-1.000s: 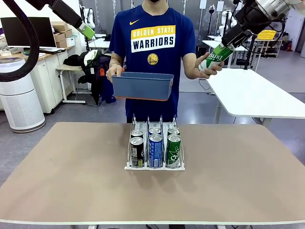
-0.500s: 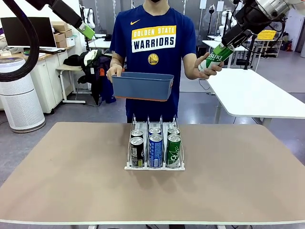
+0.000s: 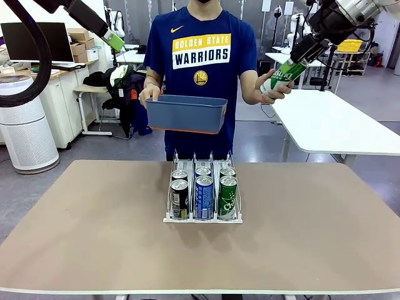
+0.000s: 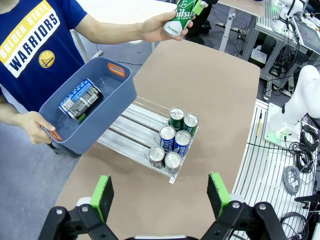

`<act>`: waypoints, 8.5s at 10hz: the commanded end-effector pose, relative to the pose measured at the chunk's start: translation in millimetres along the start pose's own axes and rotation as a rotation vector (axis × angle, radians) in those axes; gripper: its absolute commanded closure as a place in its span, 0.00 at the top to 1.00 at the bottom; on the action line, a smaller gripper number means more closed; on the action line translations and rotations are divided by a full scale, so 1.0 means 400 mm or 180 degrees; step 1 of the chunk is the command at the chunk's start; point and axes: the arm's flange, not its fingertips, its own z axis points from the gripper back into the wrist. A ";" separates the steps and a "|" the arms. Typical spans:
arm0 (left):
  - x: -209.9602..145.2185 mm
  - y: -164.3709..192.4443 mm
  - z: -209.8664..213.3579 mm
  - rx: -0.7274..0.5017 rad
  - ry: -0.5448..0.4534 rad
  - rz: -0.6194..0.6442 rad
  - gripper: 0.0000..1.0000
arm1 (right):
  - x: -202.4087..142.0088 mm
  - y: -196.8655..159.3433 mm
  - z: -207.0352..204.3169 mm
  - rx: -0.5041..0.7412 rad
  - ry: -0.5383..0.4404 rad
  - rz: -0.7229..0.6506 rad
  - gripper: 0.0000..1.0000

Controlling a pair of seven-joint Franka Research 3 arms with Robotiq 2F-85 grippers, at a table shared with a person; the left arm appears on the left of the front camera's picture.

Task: Fill the beverage cans into the dispenser.
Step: Pick up the Sprite handed by the human, then place the picked Sprite in the line of the Automatic Can Dispenser with the same cans.

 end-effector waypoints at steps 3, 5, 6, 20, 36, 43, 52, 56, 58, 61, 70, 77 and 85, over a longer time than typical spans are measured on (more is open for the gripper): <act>-0.003 -0.003 0.002 -0.0011 0.0024 0.0014 1.00 | 0.002 -0.005 0.001 -0.0029 0.0081 -0.0045 0.00; -0.003 -0.003 0.002 -0.0011 0.0024 0.0014 1.00 | -0.002 0.000 0.004 0.0025 0.0029 -0.0028 0.00; -0.003 -0.003 0.002 -0.0011 0.0024 0.0014 1.00 | -0.002 0.000 0.006 0.0097 0.0049 0.0044 0.00; -0.003 -0.003 0.002 -0.0011 0.0024 0.0014 1.00 | 0.001 0.005 0.004 0.0054 0.0020 0.0019 0.00; -0.003 -0.003 0.002 -0.0011 0.0024 0.0014 1.00 | 0.001 0.005 0.004 0.0054 0.0020 0.0019 0.00; -0.003 -0.003 0.002 -0.0011 0.0024 0.0014 1.00 | -0.015 0.046 0.003 -0.0008 0.0088 -0.0204 0.58; -0.003 -0.003 0.002 -0.0011 0.0024 0.0014 1.00 | -0.266 0.219 -0.128 -0.0339 0.1255 -0.1083 0.58; -0.003 -0.003 0.002 -0.0011 0.0024 0.0014 1.00 | -0.319 0.197 -0.206 0.0529 0.1401 -0.0875 0.58; -0.003 -0.003 0.002 -0.0011 0.0024 0.0014 1.00 | -0.317 0.216 -0.207 -0.0226 0.1475 -0.1028 0.58; -0.003 -0.003 0.002 -0.0011 0.0024 0.0014 1.00 | -0.326 0.207 -0.216 -0.0076 0.1498 -0.0971 0.58; -0.003 -0.003 0.002 -0.0011 0.0024 0.0014 1.00 | -0.366 0.419 -0.406 -0.0799 0.0744 -0.0439 0.58; -0.003 -0.003 0.002 -0.0011 0.0024 0.0014 1.00 | -0.364 0.419 -0.436 -0.0793 0.0841 -0.0463 0.58; -0.003 -0.003 0.002 -0.0011 0.0024 0.0014 1.00 | -0.377 0.474 -0.542 -0.0576 0.0933 -0.0340 0.58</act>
